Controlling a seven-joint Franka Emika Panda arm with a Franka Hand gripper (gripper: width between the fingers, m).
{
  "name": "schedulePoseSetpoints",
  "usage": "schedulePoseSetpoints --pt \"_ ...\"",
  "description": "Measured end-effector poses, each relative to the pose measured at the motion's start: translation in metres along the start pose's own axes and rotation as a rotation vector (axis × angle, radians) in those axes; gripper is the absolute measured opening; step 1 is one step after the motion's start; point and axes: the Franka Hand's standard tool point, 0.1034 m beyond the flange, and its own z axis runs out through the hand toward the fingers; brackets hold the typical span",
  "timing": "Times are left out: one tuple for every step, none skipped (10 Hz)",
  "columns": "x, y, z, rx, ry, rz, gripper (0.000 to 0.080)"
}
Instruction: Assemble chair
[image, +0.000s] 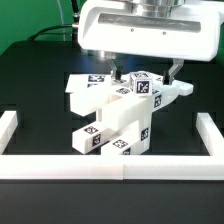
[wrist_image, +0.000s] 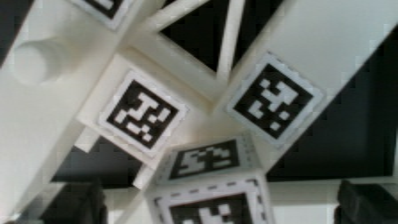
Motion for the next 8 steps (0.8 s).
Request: schedulePoseSetpoints --pt "0.0002 0.0009 0.0000 -0.007 0.000 -0.067 0.0648" --pt "0.0008 0.0016 -0.0002 -0.014 0.003 -0.133 0.0648" --pt "0.0012 0.0023 -0.0003 -0.014 0.004 -0.167 0.0639" --pt "0.0012 0.0023 -0.0003 -0.014 0.004 -0.152 0.0639" --pt "0.0012 0.0024 -0.0003 -0.014 0.004 -0.152 0.0481" --pt "0.0012 0.0025 -0.0003 -0.014 0.004 -0.152 0.0299" --pt "0.0013 0.0025 -0.0004 -0.013 0.004 -0.143 0.0282" --pt "0.0013 0.0025 -0.0003 -0.013 0.004 -0.143 0.0282"
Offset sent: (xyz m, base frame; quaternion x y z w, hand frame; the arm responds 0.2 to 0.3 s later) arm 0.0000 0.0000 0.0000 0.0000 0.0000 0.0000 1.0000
